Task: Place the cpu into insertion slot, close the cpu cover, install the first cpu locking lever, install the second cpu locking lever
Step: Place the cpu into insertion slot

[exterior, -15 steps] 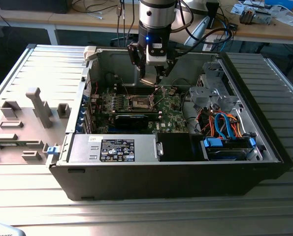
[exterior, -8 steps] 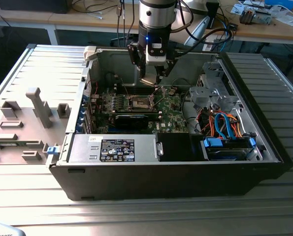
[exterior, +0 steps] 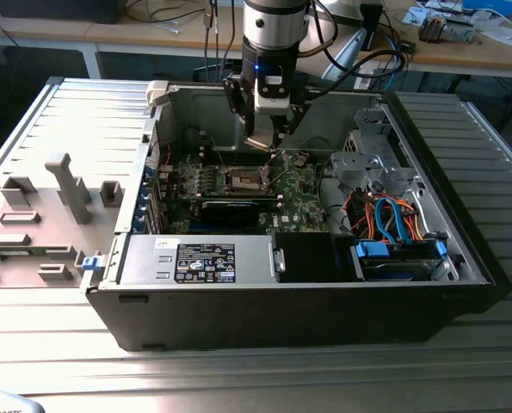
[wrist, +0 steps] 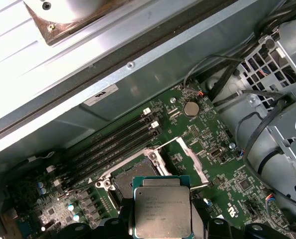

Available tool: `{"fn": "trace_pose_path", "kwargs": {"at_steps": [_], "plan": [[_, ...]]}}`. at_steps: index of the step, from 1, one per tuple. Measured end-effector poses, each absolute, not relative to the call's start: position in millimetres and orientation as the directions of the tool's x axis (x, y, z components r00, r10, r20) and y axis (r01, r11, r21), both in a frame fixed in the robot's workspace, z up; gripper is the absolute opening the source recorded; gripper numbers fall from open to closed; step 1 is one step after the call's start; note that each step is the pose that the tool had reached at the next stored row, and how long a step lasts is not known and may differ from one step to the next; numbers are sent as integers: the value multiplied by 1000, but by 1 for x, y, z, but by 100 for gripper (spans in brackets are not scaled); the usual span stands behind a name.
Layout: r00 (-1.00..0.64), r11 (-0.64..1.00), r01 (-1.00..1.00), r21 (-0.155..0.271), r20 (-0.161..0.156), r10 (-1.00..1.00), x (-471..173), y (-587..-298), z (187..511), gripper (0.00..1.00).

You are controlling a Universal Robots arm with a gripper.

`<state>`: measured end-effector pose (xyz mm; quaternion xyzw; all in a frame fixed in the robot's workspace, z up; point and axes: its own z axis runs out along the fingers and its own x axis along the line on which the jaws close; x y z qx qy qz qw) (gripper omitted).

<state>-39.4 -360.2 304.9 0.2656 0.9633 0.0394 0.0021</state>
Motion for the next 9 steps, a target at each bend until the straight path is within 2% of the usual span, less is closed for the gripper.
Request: {"fn": "trace_pose_path", "kwargs": {"at_steps": [9], "plan": [[-856,853,516,77,17,516,-39,-360,305,55]]}}
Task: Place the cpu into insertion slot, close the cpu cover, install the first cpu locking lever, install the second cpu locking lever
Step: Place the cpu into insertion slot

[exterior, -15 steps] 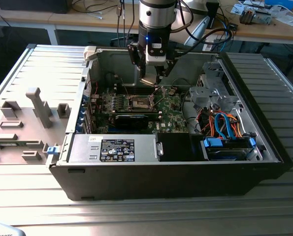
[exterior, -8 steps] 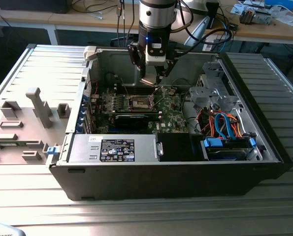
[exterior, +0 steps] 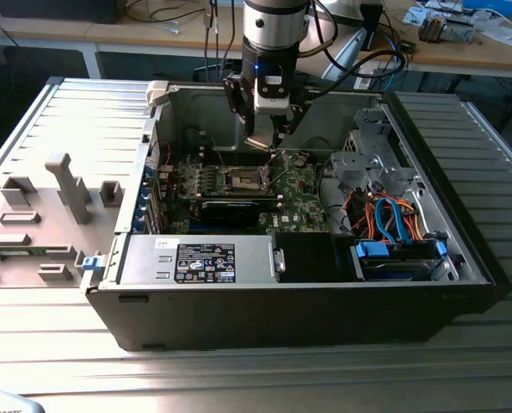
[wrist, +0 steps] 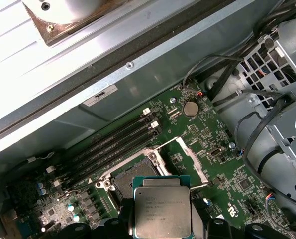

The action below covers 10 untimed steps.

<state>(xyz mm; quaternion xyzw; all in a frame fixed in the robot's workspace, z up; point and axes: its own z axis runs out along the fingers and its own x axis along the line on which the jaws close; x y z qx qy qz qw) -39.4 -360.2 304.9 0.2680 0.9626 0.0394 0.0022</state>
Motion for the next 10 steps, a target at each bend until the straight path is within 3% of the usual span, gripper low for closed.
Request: {"fn": "trace_pose_path", "kwargs": {"at_steps": [10], "plan": [[-850,847,526,77,17,527,-39,-360,305,55]]}}
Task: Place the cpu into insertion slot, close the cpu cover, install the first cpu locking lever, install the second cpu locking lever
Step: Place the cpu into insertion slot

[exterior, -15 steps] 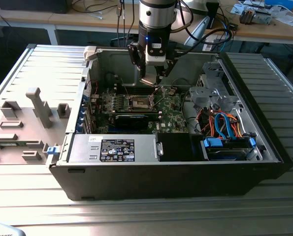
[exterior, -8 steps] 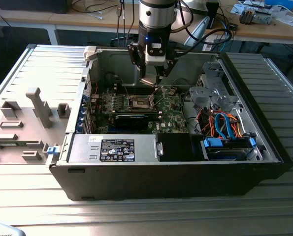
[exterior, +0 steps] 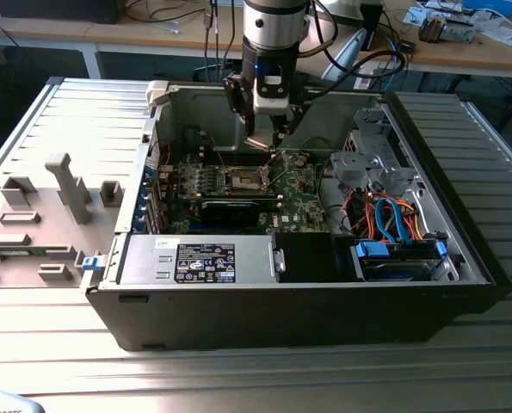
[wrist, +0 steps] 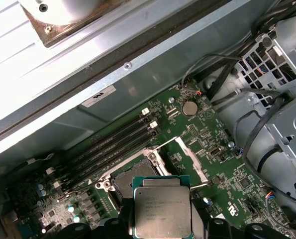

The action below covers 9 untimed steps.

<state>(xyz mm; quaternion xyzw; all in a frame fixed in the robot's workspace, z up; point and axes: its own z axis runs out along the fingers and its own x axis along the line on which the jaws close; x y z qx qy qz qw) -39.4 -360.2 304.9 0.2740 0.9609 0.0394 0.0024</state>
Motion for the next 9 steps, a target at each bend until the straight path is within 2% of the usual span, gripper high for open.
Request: {"fn": "trace_pose_path", "kwargs": {"at_steps": [9], "plan": [[-846,843,533,77,17,533,-39,-360,305,55]]}}
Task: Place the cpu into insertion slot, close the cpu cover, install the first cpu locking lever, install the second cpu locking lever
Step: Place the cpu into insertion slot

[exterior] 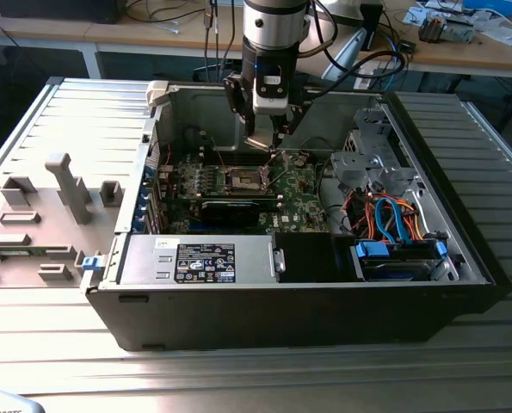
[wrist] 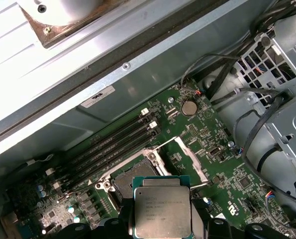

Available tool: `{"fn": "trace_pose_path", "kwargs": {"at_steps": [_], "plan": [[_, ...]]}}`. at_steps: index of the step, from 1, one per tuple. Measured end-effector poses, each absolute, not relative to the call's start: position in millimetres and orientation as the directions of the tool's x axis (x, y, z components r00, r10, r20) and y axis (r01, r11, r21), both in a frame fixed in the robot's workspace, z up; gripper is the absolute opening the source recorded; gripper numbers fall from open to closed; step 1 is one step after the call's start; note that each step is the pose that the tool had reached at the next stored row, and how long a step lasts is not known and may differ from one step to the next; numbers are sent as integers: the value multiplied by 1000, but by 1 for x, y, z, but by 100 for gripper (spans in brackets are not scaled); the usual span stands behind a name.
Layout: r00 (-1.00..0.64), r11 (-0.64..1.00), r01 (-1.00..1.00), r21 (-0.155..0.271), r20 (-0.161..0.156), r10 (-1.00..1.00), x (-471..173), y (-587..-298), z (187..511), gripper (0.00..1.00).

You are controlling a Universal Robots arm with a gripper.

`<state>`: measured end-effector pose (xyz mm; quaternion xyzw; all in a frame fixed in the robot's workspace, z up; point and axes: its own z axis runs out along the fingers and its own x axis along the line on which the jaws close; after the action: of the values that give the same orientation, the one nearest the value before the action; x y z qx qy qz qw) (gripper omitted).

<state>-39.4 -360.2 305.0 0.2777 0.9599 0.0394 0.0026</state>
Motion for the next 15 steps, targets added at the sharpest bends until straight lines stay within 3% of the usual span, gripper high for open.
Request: {"fn": "trace_pose_path", "kwargs": {"at_steps": [15], "plan": [[-841,838,540,77,17,540,-39,-360,305,55]]}}
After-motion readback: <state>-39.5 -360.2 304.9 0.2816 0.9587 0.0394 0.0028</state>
